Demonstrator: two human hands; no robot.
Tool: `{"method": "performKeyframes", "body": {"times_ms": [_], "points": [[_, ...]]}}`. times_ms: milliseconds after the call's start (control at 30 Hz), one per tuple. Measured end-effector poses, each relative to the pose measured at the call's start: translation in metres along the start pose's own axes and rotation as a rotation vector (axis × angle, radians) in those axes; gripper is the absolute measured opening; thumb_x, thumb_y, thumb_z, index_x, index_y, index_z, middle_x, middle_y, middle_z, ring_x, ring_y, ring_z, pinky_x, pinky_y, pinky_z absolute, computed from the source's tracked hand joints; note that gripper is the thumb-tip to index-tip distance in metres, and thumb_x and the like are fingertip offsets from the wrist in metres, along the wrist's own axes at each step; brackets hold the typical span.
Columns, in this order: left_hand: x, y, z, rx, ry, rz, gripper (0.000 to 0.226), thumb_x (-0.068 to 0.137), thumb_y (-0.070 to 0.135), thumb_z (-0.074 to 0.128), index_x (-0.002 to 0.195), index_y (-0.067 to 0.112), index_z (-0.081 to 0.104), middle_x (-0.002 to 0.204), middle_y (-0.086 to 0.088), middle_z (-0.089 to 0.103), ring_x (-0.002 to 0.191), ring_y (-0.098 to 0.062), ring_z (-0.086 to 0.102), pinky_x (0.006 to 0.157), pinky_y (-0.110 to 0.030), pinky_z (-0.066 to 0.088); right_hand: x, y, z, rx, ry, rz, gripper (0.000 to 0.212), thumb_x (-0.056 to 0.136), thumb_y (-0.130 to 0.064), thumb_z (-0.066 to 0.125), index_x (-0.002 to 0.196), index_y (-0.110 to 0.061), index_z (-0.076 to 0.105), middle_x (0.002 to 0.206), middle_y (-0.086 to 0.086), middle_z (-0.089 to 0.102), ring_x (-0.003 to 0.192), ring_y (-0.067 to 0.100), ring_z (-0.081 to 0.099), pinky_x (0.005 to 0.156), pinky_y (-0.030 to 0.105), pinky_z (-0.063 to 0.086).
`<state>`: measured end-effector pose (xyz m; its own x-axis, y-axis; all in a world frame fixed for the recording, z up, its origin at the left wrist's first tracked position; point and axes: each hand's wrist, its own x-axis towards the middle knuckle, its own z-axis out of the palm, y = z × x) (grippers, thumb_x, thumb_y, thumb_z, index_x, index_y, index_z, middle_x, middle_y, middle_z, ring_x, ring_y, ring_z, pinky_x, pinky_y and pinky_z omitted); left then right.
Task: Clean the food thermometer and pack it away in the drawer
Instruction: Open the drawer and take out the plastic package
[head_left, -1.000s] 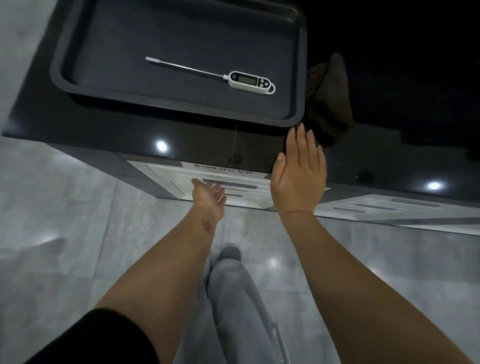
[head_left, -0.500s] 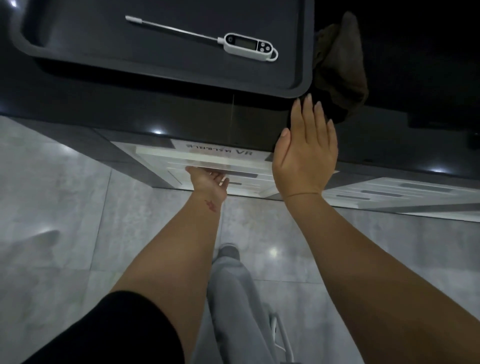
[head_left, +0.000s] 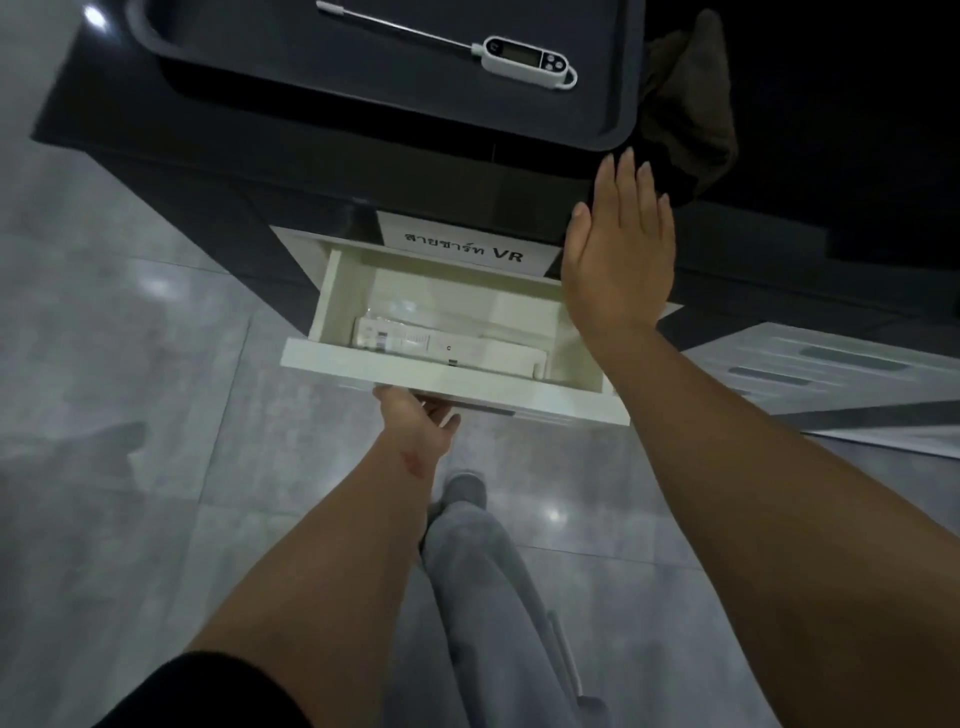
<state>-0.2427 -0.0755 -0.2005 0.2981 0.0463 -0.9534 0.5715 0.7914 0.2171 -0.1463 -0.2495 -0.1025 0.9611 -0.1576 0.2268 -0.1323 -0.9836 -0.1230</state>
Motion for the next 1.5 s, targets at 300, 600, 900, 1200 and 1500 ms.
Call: {"method": "performKeyframes", "body": {"times_ms": [300,600,900,1200,1500], "points": [[-0.027,0.016,-0.008,0.335,0.32,0.139,0.053,0.101,0.039,0.034,0.141,0.005,0.043,0.14,-0.016,0.049,0.127,-0.034,0.049,0.105,-0.045,0.038,-0.004,-0.004,-0.003,0.027,-0.011,0.041,0.057,0.103,-0.033,0.016,0.155,-0.01,0.022,0.163,0.008,0.02,0.151,0.022,0.015,0.123,0.038,0.008],[-0.047,0.033,0.001,1.175,0.151,1.433,0.024,0.09,0.015,0.061,0.112,0.007,0.059,0.116,-0.014,0.053,0.107,-0.028,0.053,0.091,-0.039,0.046,-0.015,-0.011,-0.003,0.04,0.018,0.095,0.056,0.103,-0.033,0.018,0.154,-0.01,0.023,0.162,0.007,0.022,0.15,0.022,0.016,0.123,0.039,0.008],[0.034,0.071,0.06,2.364,-0.051,0.726,0.071,0.085,0.038,0.061,0.148,0.02,0.033,0.145,-0.009,0.041,0.134,-0.033,0.036,0.108,-0.051,0.032,-0.016,-0.012,0.016,0.051,0.213,0.116,0.053,0.103,-0.03,0.022,0.149,-0.01,0.038,0.156,0.006,0.037,0.146,0.024,0.03,0.121,0.04,0.017],[0.06,0.061,0.068,2.653,0.113,0.689,0.058,0.084,0.028,0.062,0.138,0.014,0.044,0.137,-0.014,0.042,0.131,-0.034,0.032,0.11,-0.05,0.026,-0.014,-0.01,0.026,0.068,0.339,0.11,0.049,0.101,-0.028,0.03,0.144,-0.011,0.047,0.151,0.004,0.046,0.141,0.024,0.039,0.118,0.041,0.024],[0.033,0.08,0.069,2.54,-0.203,0.702,0.044,0.098,0.033,0.049,0.141,0.032,0.044,0.143,-0.001,0.051,0.131,-0.025,0.045,0.118,-0.046,0.016,-0.014,-0.01,0.016,0.064,0.185,0.094,0.051,0.103,-0.03,0.025,0.149,-0.014,0.039,0.156,0.002,0.038,0.146,0.022,0.029,0.121,0.038,0.015]]}}
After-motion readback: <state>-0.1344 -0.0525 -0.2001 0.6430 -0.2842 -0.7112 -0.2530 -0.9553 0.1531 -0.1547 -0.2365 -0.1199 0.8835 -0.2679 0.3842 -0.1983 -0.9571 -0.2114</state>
